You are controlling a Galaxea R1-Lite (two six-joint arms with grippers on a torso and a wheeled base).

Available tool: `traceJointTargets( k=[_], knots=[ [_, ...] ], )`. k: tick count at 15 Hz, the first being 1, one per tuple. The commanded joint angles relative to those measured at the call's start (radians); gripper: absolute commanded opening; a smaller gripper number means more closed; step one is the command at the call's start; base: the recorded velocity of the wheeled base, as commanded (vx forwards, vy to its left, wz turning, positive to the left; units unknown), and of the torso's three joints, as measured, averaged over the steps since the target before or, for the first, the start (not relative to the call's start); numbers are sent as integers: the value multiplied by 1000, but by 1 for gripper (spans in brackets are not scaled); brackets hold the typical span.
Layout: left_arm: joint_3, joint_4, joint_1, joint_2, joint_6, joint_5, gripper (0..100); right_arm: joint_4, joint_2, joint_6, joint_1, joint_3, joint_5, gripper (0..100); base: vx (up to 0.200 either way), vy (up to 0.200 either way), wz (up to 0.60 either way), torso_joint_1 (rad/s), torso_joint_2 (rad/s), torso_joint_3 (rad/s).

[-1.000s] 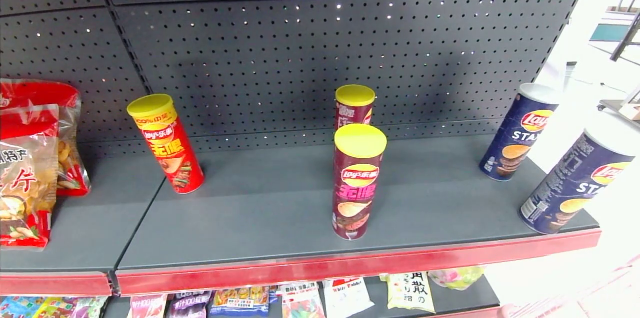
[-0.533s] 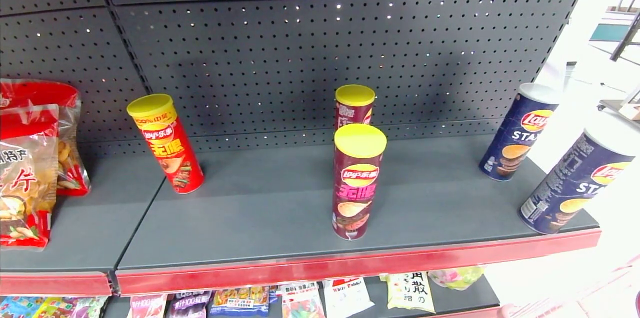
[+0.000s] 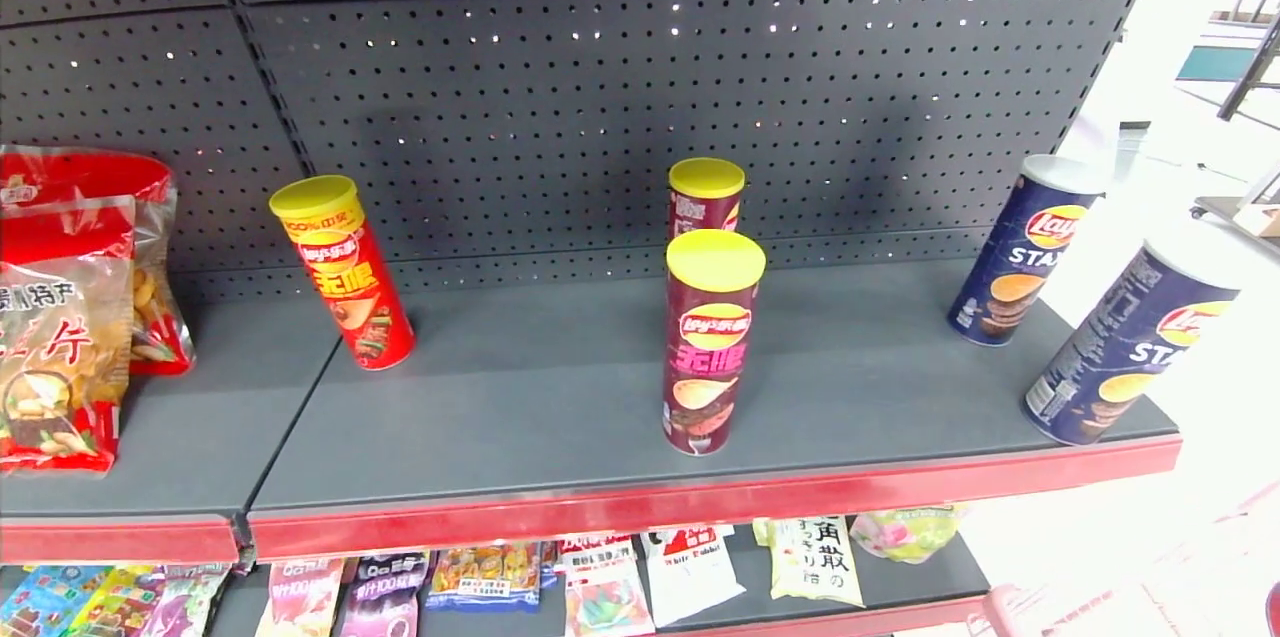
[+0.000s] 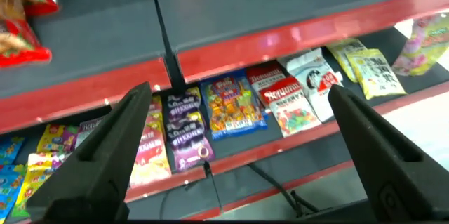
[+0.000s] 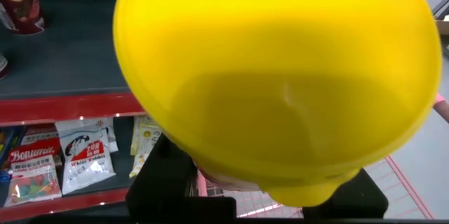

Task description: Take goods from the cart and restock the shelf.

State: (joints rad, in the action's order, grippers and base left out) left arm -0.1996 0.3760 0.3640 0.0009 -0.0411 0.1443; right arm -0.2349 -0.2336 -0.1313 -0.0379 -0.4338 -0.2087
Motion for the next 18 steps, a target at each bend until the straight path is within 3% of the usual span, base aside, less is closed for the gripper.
traceJointTargets(
  k=[1,5,18],
  knots=[
    [0,0,1,-1,0,-2,100,0,-3,-1,0,1,0,0,-200,0,0,-12,2,2],
    [0,0,1,-1,0,-2,100,0,-1,-1,0,1,0,0,-50,0,0,-2,-2,-1],
    [0,0,1,-1,0,-2,100,0,7,-1,0,0,0,0,0,200,0,7,5,2]
  ],
)
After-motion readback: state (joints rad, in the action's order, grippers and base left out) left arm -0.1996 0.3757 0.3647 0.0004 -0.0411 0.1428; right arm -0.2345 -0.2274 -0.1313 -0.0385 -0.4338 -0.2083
